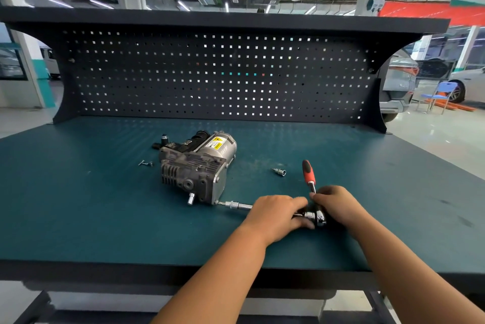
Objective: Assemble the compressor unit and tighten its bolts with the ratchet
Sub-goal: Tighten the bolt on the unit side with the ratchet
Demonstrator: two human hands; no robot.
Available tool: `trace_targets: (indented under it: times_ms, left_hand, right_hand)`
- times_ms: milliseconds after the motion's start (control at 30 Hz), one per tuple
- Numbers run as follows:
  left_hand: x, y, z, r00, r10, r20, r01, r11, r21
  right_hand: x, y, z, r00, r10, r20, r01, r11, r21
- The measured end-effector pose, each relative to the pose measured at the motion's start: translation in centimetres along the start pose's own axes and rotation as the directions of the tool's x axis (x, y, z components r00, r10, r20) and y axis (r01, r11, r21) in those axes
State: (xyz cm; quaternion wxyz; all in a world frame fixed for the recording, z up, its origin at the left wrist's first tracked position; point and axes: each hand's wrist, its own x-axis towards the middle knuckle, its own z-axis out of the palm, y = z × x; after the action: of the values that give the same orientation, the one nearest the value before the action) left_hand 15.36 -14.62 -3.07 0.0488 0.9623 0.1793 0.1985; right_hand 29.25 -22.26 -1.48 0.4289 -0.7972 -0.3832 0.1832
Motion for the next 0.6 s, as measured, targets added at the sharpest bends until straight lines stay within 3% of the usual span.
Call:
trace_targets:
  times_ms: [100,233,300,367,433,500,600]
  left_hand:
    - [0.0,0.0,0.1,1.000,0.005,0.006,-0.005,1.000,0.013]
    - [0.0,0.0,0.1,1.000,-0.007,0.003,0.007,1.000,-0.007]
    - [-0.1,0.0,0.1,1.000,-0.012,-0.003,0.012,1.000,0.000]
    - [-0.1,-0.1,0.2,1.000,-0.018,0.003,0.018,1.000,-0.002]
    - [-0.1,-0.1,0.2,0.999,-0.023,0.024,0.023,1.000,-0.005]
    - [-0.1,-0.1,0.1,0.999,-0.028,0.029,0.028,1.000,-0.014]
    - [-0.3,-0.1,0.1,1.000,-0.017,0.016,0.017,1.000,-0.024]
  right_hand:
    - [-1.0,0.5,-0.5,0.997,-0.078,0.009,0.069,0.932,0.356]
    - [-3.2,1.1,-1.0,0.922,-0.369,-0.116,0.380,0.808,0.450]
    - [-4.7,1.3,-1.1,0.824,-0.546,-0.155,0.565,0.769,0.298]
    - [-5.9,2.0,-1.2,0.663,-0.740,-0.115,0.746,0.666,0.007]
    - [-6.6,2.7,-1.2,0.556,-0.829,-0.061,0.809,0.556,-0.190]
    - [-6.6,2.8,-1.0,0.580,-0.808,-0.103,0.781,0.587,-0.213]
    - [-5.0,1.0,-0.4,0.751,-0.609,-0.255,0.621,0.783,-0.044]
